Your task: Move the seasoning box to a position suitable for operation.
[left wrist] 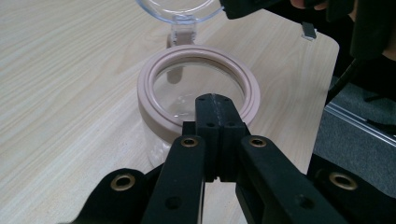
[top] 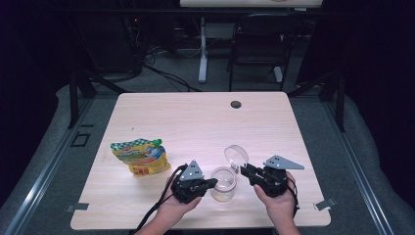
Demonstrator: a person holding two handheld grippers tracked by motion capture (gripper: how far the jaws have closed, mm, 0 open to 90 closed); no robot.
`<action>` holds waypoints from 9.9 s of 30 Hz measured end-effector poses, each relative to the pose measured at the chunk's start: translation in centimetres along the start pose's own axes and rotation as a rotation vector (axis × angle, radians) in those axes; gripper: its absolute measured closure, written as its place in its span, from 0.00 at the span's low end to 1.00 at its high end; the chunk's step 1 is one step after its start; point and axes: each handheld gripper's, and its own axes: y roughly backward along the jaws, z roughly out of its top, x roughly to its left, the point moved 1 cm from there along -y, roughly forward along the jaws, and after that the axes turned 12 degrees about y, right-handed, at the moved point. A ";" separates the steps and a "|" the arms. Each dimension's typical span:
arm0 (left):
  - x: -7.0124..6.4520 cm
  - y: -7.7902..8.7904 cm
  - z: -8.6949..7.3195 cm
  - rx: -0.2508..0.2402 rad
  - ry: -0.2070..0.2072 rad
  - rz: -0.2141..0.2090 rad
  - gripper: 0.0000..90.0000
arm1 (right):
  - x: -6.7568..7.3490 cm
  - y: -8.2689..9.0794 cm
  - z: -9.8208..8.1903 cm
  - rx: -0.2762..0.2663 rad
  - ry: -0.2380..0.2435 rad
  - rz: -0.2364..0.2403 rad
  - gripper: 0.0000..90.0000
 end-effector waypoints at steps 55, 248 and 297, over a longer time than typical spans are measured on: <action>9.4 13.2 -6.5 -0.139 0.201 0.263 0.87 | 0.6 -0.5 -1.9 0.055 0.053 -0.031 0.73; 16.6 7.6 -6.7 -0.155 0.271 0.178 0.58 | -0.7 0.0 -3.8 0.074 0.000 -0.047 0.68; 15.8 7.6 -6.7 -0.151 0.207 0.267 0.74 | -0.9 0.1 -4.0 0.072 -0.012 -0.050 0.68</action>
